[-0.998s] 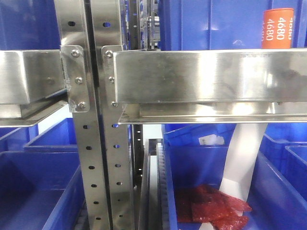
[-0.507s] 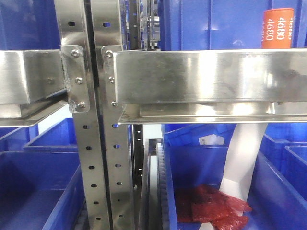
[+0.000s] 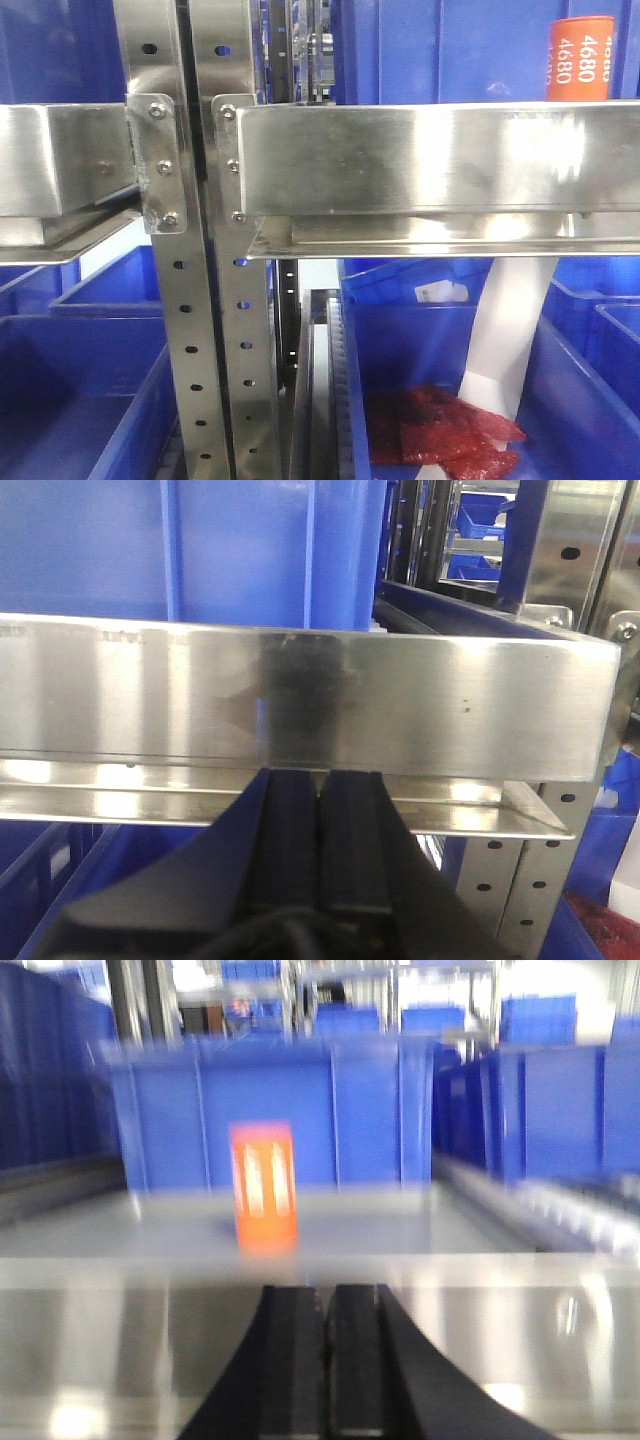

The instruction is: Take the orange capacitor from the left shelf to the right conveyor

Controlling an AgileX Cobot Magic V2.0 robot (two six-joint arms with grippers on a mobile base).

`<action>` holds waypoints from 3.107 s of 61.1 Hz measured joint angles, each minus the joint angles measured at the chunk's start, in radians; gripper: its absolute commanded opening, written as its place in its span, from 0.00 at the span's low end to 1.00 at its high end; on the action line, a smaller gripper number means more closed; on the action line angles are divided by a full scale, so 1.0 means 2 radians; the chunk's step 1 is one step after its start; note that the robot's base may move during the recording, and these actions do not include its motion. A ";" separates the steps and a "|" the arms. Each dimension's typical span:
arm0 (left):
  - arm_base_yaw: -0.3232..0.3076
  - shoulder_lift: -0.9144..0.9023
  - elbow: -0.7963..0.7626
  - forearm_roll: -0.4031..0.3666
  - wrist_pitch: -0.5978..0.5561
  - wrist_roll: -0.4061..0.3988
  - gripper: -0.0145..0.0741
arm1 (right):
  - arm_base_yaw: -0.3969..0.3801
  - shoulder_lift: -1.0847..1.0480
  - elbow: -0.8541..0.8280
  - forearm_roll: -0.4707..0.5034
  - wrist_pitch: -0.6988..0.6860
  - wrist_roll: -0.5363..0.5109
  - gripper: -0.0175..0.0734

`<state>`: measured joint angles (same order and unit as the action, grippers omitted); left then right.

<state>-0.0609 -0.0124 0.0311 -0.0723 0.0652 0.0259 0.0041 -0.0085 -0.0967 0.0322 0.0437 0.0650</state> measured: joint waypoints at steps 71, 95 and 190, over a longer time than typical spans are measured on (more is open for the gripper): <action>0.001 0.000 0.000 0.000 0.000 0.000 0.02 | 0.066 0.554 -0.268 0.000 -0.116 0.000 0.88; 0.001 0.000 0.000 0.000 0.000 0.000 0.02 | 0.064 0.706 -0.347 0.000 -0.192 0.000 0.88; 0.001 0.000 0.000 0.000 0.000 0.000 0.02 | 0.046 0.392 -0.247 -0.078 -0.014 0.050 0.27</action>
<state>-0.0588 -0.0124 0.0311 -0.0723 0.0652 0.0259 0.0952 0.7760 -0.5903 -0.1241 0.0163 0.1659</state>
